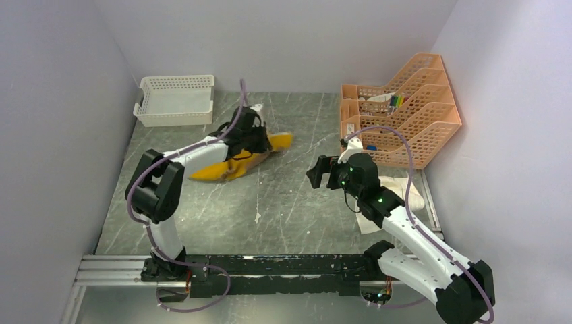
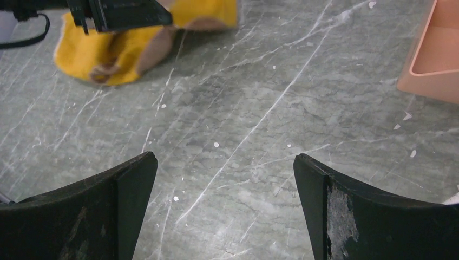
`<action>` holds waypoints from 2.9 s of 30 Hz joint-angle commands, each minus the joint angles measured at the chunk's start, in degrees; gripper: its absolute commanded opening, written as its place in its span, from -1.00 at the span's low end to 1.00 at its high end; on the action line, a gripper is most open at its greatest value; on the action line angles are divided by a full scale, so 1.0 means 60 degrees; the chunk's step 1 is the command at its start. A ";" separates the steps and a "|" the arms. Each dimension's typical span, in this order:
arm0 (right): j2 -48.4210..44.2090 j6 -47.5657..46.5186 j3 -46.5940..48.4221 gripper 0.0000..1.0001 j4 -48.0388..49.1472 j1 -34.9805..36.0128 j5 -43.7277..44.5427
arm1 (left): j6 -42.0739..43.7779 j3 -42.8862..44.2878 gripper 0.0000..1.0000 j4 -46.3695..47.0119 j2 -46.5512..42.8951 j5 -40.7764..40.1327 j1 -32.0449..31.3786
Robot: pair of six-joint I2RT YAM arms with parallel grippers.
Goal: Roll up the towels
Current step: Move the towel to the center of the board, then flatten out the towel at the center of the board.
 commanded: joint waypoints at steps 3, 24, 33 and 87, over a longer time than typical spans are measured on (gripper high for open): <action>-0.0571 -0.0183 -0.0084 1.00 -0.0178 0.0047 0.0379 | 0.0659 -0.0194 -0.87 -0.0073 -0.0037 0.0303 -0.0317; 0.6316 -0.1422 0.2719 0.96 0.2245 -0.0773 -0.1271 | 0.2348 0.1161 0.89 -0.1939 -0.0530 0.0919 0.2225; 0.8016 -0.2103 0.3506 0.83 0.2823 -0.0889 -0.1830 | 0.2369 0.2557 0.81 -0.1836 0.1315 0.0898 0.2398; 0.4051 -0.2134 0.4169 -1.00 0.1771 -0.1973 -0.0788 | 0.0243 0.1293 -0.86 -0.1783 -0.1795 -0.1272 0.4035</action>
